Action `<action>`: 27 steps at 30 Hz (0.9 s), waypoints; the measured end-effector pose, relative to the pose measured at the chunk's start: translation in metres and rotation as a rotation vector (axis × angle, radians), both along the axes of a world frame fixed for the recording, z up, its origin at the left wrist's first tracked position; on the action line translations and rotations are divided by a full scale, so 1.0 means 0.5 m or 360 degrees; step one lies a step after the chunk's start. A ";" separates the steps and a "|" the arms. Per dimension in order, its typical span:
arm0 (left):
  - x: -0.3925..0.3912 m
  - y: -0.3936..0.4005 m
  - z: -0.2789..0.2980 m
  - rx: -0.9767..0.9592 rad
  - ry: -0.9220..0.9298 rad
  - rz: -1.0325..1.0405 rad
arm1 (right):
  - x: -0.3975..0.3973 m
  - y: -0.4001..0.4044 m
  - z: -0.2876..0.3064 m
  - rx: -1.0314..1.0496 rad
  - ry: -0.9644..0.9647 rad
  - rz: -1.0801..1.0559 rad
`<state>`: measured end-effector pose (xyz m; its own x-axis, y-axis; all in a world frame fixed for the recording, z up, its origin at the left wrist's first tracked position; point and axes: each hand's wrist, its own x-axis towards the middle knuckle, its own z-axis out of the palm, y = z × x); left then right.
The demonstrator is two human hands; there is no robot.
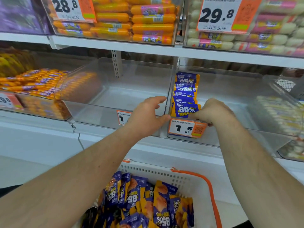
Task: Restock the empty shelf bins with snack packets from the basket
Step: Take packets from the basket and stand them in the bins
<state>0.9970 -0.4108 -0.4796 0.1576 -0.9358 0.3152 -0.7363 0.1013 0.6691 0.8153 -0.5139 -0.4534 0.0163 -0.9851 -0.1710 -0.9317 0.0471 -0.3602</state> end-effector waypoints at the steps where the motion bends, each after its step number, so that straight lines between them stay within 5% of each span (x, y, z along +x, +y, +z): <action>1: 0.003 0.013 -0.001 -0.0067 -0.0008 0.0002 | 0.005 0.004 0.001 -0.0156 -0.0024 -0.0051; 5: 0.043 0.082 -0.015 -0.0289 -0.0118 -0.0122 | 0.065 0.069 0.030 -0.0996 -0.0442 0.0101; 9: 0.106 0.145 -0.037 0.0416 -0.0380 -0.0268 | 0.162 0.190 -0.002 -0.1402 -0.1078 0.0633; 12: 0.146 0.171 -0.062 0.1027 -0.0606 -0.0417 | 0.205 0.244 -0.113 -0.0899 -0.1005 0.0837; 16: 0.167 0.188 -0.084 0.1632 -0.0798 -0.0564 | 0.200 0.258 -0.285 -0.0075 -0.0294 0.1087; 22: 0.165 0.176 -0.070 0.1447 -0.0697 -0.0644 | 0.196 0.288 -0.449 0.0576 0.0537 0.1470; 27: 0.164 0.175 -0.065 0.1465 -0.0719 -0.0689 | 0.208 0.350 -0.523 0.0813 0.0669 0.1252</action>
